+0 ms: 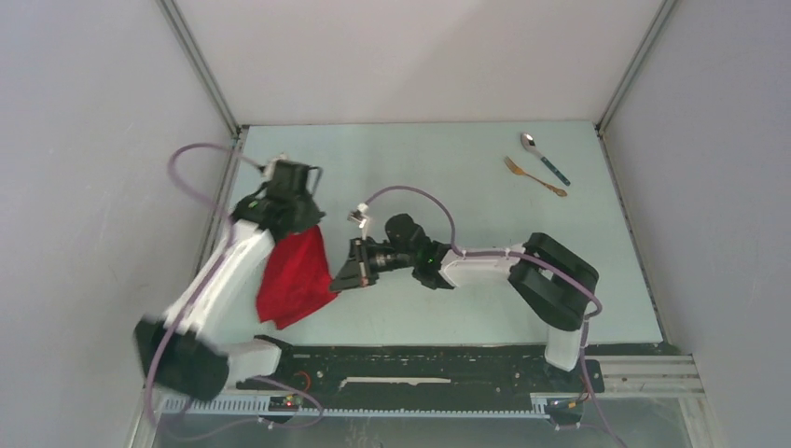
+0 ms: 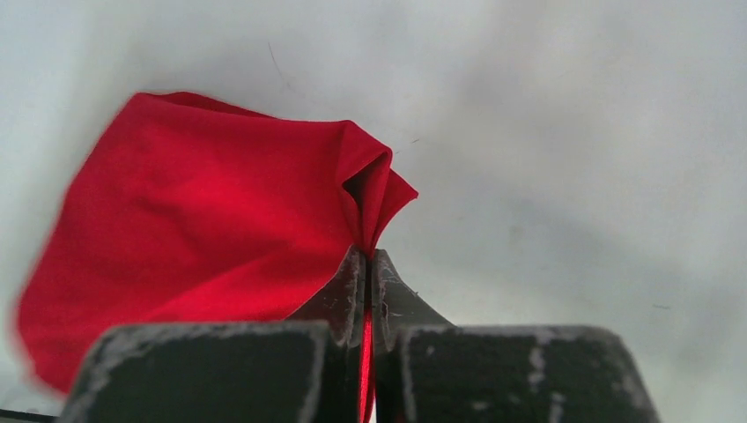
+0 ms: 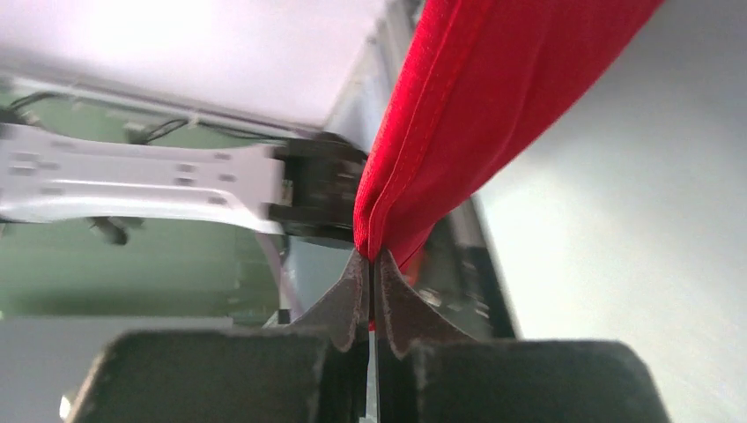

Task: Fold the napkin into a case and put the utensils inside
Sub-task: Turn over the upper triangle folded napkin at the center of the board, then smooth out the lower triangle-folded napkin at the center of the board, then move the lower triangle-folded napkin to the center of the board, then pick up the lower triangle-folded napkin from the center of the board.

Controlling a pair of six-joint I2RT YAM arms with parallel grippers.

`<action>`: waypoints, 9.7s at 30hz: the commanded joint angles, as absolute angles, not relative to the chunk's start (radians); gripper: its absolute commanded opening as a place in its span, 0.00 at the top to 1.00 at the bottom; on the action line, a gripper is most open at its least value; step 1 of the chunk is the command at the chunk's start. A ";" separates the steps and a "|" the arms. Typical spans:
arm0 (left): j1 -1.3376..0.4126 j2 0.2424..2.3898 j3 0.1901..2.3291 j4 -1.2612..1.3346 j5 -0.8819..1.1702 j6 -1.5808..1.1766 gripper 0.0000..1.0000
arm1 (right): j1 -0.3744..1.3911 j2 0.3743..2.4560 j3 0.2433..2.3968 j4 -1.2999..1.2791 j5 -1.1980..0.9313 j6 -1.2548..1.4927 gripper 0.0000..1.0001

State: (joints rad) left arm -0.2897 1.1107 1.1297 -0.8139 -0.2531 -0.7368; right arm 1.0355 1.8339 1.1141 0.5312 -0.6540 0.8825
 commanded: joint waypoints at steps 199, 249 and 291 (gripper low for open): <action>-0.767 0.919 0.844 -0.808 -0.195 -0.740 0.39 | 0.739 1.705 0.608 0.129 -0.567 0.681 1.00; -0.295 0.571 1.216 -1.010 -0.646 -0.625 0.13 | 1.281 2.311 2.036 -1.063 0.068 0.763 0.22; -0.294 0.589 0.990 -0.951 -0.471 -0.600 0.12 | 1.237 2.150 1.711 -0.693 0.139 0.670 1.00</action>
State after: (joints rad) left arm -0.3019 0.5697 1.0584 -0.9924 -0.5289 -0.6189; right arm 1.2606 2.2875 1.8755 -0.9688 0.1268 0.7181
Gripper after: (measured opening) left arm 0.878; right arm 0.017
